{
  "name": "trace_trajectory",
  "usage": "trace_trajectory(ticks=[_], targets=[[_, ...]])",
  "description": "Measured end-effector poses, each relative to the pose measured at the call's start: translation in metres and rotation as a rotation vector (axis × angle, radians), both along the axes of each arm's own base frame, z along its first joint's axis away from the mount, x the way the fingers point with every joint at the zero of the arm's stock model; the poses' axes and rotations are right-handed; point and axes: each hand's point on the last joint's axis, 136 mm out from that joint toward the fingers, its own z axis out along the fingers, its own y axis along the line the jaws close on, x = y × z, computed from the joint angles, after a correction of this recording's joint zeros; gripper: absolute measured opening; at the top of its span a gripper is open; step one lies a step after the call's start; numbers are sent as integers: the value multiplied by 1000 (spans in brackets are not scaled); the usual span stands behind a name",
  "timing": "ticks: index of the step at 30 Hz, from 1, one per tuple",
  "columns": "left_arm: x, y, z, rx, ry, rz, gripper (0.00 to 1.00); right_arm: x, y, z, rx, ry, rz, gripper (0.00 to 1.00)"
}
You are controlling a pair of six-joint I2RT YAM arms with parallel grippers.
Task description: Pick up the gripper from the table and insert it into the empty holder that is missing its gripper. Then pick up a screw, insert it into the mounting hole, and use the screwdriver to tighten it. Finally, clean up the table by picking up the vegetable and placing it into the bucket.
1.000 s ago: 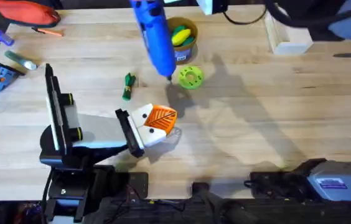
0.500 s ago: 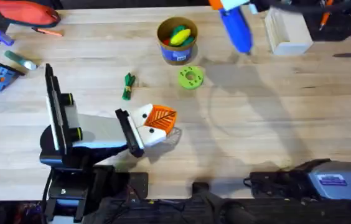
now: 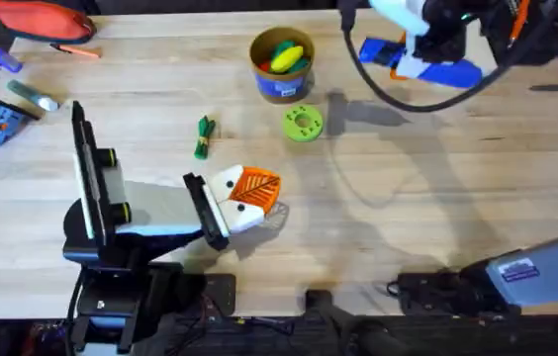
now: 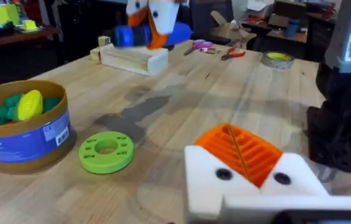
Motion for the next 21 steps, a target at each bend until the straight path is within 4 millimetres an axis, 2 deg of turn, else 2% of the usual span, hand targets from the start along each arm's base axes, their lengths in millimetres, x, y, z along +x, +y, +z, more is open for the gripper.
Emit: trace_trajectory(ticks=[6,15,16,21], targets=[[0,0,0,0,0,0,8,-8,-2,-41,-44,158,10,22],[0,0,0,0,0,0,8,4,0,-97,-74,263,13,22],[0,0,0,0,0,0,8,6,1,-112,-80,287,15,22],[0,0,0,0,0,0,8,6,1,-136,-93,339,17,22]])
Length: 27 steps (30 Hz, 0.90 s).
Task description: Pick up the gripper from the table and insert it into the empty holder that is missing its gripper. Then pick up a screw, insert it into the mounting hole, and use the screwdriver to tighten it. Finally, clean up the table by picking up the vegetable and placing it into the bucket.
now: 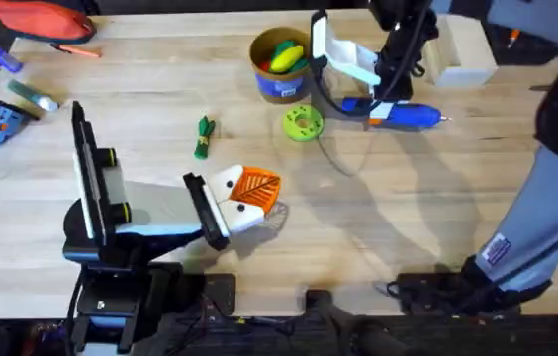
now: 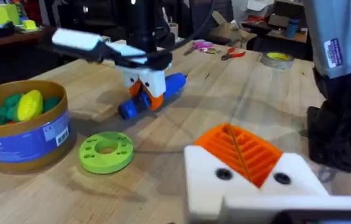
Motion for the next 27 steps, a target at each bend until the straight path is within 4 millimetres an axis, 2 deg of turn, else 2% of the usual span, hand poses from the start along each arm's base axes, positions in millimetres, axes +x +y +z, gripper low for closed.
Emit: trace_trajectory(ticks=[1,4,5,10,12,24,27], targets=[[0,0,0,0,0,0,8,-1,0,-11,-6,24,0,22],[0,0,0,0,0,0,8,1,0,-12,-4,16,0,22],[0,0,0,0,0,0,8,1,-1,-11,-9,18,-1,234],[0,0,0,0,0,0,8,1,-1,-10,-11,14,2,945],[0,0,0,0,0,0,8,1,-1,-10,-12,14,4,989],[0,0,0,0,0,0,8,1,0,-9,-12,9,-39,992],[0,0,0,0,0,0,8,4,4,11,2,-43,-42,992]])
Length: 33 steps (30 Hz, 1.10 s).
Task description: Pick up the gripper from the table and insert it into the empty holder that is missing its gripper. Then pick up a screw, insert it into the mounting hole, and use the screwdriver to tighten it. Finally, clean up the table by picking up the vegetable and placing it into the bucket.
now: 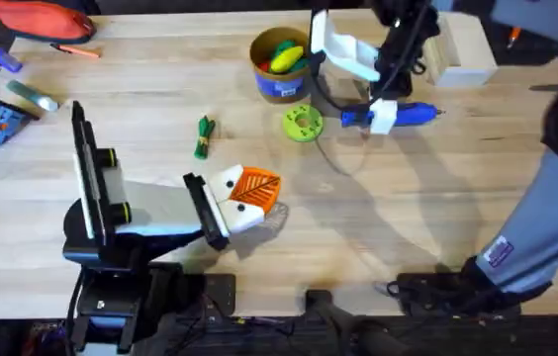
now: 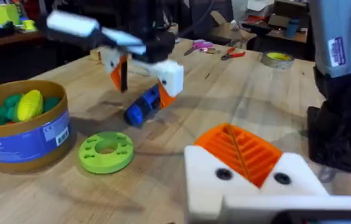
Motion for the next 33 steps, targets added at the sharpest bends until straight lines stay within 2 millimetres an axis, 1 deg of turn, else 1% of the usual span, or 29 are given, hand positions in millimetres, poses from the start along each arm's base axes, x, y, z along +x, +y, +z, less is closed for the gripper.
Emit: trace_trajectory(ticks=[4,8,11,15,16,17,20,22,24,26,30,31,33], targets=[[0,0,0,0,0,0,8,-2,6,41,26,-91,10,992],[0,0,0,0,0,0,8,-4,11,77,58,-182,-16,992],[0,0,0,0,0,0,8,-5,12,103,90,-255,-68,992],[0,0,0,0,0,0,8,3,15,142,167,-393,-194,992],[0,0,0,0,0,0,8,5,15,155,200,-439,-244,992],[0,0,0,0,0,0,8,7,17,196,308,-559,-389,993],[0,0,0,0,0,0,8,1,15,238,425,-656,-520,993],[0,0,0,0,0,0,8,-7,12,264,508,-705,-609,992],[0,0,0,0,0,0,8,-19,9,282,576,-723,-697,991],[0,0,0,0,0,0,8,-34,4,293,629,-717,-781,992],[0,0,0,0,0,0,8,-61,-3,305,685,-696,-884,994],[0,0,0,0,0,0,8,-84,-10,311,703,-684,-923,994],[0,0,0,0,0,0,8,-97,-14,315,727,-693,-940,994]])
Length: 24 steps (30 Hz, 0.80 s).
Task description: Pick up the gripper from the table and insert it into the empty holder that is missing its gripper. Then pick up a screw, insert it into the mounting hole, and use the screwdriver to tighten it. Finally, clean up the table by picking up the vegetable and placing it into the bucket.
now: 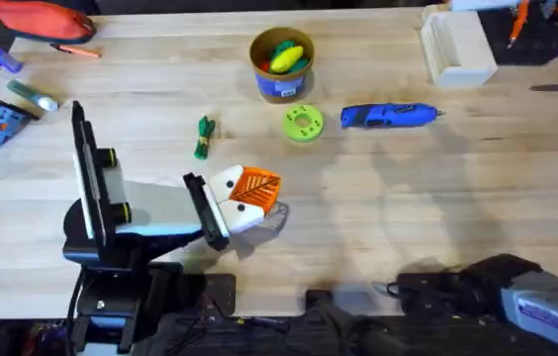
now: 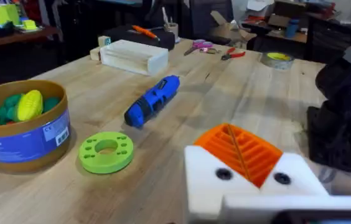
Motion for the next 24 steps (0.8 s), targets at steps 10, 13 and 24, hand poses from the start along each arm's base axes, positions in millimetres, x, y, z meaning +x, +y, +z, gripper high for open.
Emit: trace_trajectory(ticks=[10,13,24], targets=[[0,0,0,0,0,0,8,-52,-12,-78,78,97,-55,994],[0,0,0,0,0,0,8,-64,-11,-117,82,180,-47,994],[0,0,0,2,-5,-1,501,-71,-11,-122,88,205,-46,994]])
